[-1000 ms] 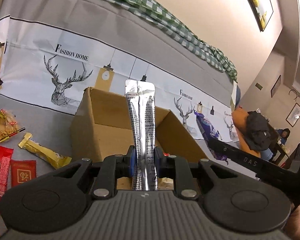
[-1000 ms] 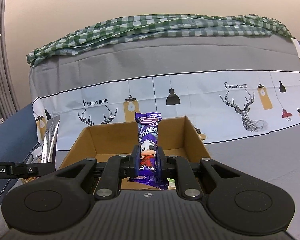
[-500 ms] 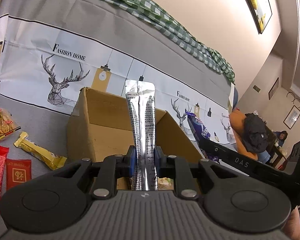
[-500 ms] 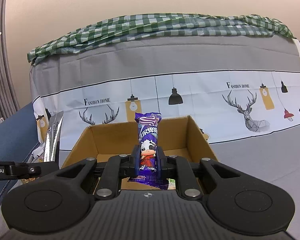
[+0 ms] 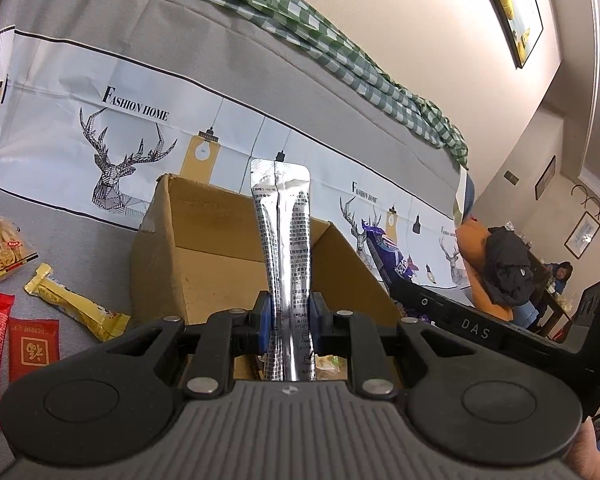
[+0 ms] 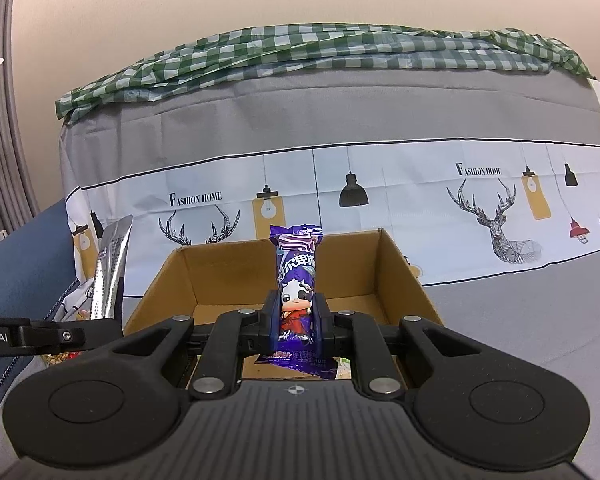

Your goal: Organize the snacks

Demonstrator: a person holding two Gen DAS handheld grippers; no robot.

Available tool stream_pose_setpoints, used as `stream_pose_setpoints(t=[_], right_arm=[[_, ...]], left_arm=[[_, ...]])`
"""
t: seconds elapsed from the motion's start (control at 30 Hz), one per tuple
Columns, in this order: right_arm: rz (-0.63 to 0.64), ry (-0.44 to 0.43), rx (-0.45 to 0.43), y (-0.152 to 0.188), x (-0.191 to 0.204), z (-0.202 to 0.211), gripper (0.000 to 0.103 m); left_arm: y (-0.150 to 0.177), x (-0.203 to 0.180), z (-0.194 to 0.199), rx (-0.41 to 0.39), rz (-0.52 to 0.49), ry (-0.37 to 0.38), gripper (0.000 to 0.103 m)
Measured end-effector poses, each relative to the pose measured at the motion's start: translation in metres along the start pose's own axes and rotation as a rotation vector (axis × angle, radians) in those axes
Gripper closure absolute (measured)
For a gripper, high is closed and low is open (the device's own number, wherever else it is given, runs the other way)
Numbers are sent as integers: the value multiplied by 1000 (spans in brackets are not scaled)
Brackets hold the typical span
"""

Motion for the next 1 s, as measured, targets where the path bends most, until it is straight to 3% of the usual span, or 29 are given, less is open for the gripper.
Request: stream_pose_setpoints(t=[1.0], right_arm=[[13,3,-4,2,-1,-2,87]], left_arm=[[0,-5,-3,-2,-18,9,82]])
Point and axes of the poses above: each gripper's, at about its wrist camera, not at the fingertips, and z roughly against the way its jaws point, x to its left, y to its underside, the point moved 8 cm from there along -z, roughly the way its jaws point, and after that the axes turned 8 degrees about y, right-handed, at the moved point
